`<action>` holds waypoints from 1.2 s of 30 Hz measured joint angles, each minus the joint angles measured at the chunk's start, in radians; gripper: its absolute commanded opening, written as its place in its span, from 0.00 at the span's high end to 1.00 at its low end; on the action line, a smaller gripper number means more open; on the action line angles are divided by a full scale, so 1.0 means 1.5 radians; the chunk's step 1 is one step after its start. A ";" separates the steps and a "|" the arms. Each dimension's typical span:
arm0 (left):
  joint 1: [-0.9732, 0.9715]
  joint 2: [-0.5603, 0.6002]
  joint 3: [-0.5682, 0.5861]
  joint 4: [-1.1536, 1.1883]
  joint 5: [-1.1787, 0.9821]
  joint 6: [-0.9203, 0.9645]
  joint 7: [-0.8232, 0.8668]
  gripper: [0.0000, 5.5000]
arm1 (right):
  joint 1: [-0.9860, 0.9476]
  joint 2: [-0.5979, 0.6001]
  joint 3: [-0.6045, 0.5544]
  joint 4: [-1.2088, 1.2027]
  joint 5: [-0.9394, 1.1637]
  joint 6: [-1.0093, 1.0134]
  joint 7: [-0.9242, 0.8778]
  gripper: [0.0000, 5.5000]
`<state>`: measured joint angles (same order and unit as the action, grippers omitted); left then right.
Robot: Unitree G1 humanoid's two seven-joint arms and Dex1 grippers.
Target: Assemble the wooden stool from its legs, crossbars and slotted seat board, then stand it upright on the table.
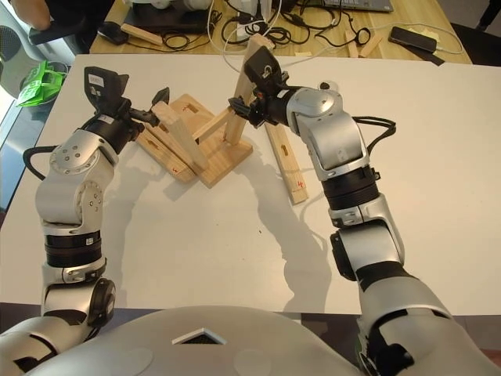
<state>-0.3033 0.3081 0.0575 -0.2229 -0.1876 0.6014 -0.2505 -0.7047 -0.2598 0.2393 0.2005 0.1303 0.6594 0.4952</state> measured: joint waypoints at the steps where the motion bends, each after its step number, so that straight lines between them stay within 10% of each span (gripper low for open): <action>1: 0.000 -0.001 0.000 0.000 0.000 0.000 0.000 0.22 | 0.004 0.018 -0.033 0.005 0.004 -0.026 -0.031 0.38; 11: 0.000 -0.011 0.010 0.003 0.000 -0.008 0.013 0.22 | -0.068 0.037 -0.170 -0.093 0.044 -0.300 -0.073 0.50; 23: -0.066 -0.035 0.163 0.055 0.020 -0.120 0.191 0.22 | 0.105 -0.114 0.212 -0.109 -0.079 -0.005 0.224 0.89; 30: -0.066 -0.038 0.163 0.067 0.017 -0.127 0.191 0.22 | 0.058 -0.038 0.073 -0.159 -0.023 -0.061 0.171 1.00; 36: -0.059 -0.049 0.154 0.072 0.017 -0.133 0.187 0.22 | 0.015 -0.176 0.075 -0.252 0.008 -0.025 0.330 1.00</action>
<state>-0.3911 0.2342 0.2890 -0.1156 -0.1618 0.4018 0.0306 -0.6829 -0.5245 0.3514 -0.1774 0.1426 0.6223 0.9908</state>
